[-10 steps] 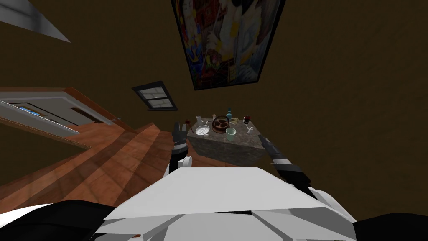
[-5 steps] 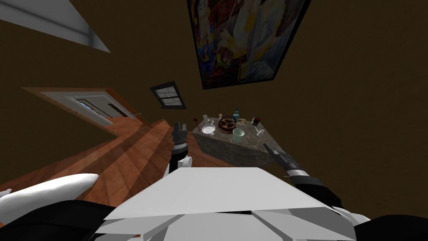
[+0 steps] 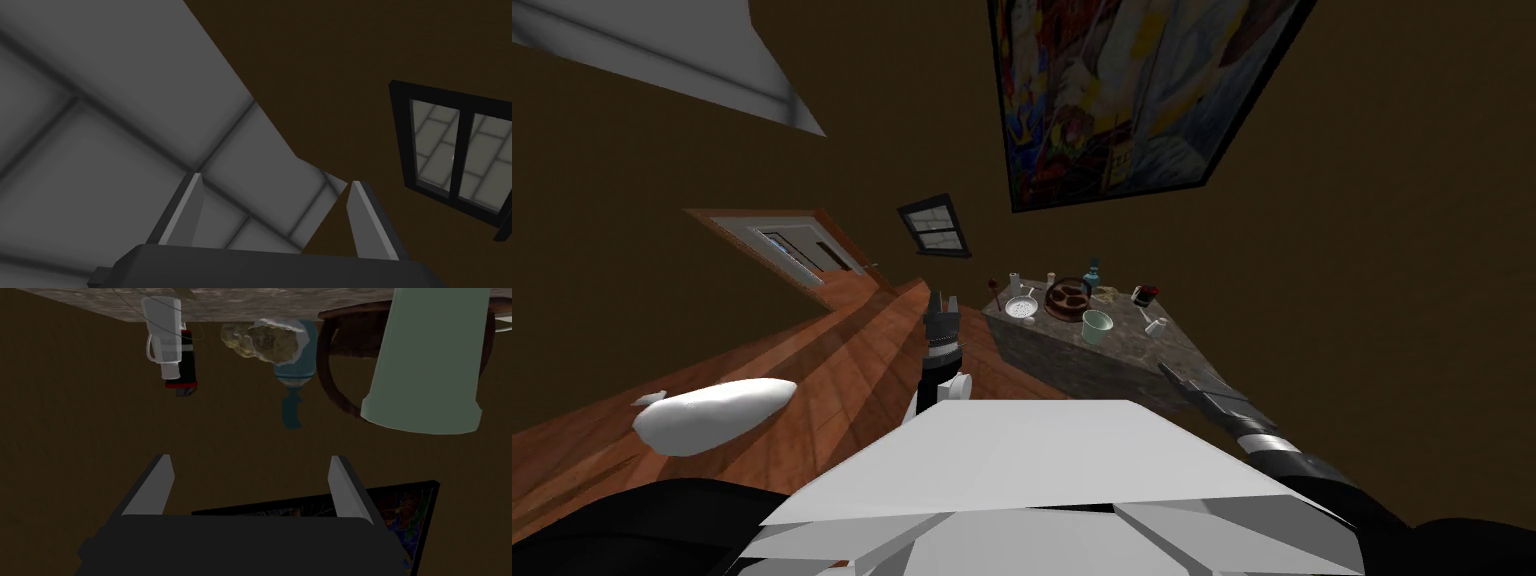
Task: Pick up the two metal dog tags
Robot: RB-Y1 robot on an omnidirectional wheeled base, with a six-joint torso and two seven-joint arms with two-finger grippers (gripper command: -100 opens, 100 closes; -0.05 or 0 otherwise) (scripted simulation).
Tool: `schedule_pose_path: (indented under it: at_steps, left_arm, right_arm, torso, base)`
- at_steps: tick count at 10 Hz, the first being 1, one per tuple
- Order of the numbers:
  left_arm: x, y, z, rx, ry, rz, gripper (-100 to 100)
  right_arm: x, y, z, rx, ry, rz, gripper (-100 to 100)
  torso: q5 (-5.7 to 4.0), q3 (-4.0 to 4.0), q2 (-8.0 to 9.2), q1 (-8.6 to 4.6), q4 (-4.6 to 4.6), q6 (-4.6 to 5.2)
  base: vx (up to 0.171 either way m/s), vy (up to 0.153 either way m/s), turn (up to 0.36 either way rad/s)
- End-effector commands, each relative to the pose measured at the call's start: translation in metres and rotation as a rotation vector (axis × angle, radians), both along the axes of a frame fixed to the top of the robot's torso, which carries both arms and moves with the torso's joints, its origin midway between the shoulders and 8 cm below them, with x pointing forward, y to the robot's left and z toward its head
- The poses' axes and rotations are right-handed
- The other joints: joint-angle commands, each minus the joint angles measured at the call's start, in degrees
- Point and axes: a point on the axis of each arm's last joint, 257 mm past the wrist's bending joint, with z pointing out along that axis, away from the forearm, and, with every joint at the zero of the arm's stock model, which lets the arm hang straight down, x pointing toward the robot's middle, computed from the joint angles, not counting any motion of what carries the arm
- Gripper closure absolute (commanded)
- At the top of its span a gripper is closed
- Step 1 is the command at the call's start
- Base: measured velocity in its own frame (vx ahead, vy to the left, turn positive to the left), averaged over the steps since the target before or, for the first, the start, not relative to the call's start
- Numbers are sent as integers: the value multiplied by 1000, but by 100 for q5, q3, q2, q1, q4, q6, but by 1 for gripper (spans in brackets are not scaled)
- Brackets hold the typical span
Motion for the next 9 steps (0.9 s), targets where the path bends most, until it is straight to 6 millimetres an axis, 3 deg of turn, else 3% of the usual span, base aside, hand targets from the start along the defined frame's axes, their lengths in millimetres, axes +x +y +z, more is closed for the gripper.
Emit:
schedule_pose_path:
  at_steps: [1,3,5,9]
  left_arm:
    - [0,0,0,0,0,0,0]
    - [0,0,0,0,0,0,0]
    - [0,0,0,0,0,0,0]
    - [0,0,0,0,0,0,0]
  right_arm:
    - [-23,-21,-14,-126,112,2,-100]
    - [-47,-43,-23,-267,236,18,-100]
    - [-65,-54,-30,-338,313,32,-100]
    - [-111,-86,-41,-556,536,116,-100]
  torso:
    - [0,0,0,0,0,0]
    - [0,-2,-3,-1,0,-3]
    - [-3,-1,-1,-9,0,4]
    - [-5,-1,-2,-22,0,0]
  base:
    - [9,36,282]
    - [10,24,330]
    - [5,0,129]
    - [4,-21,293]
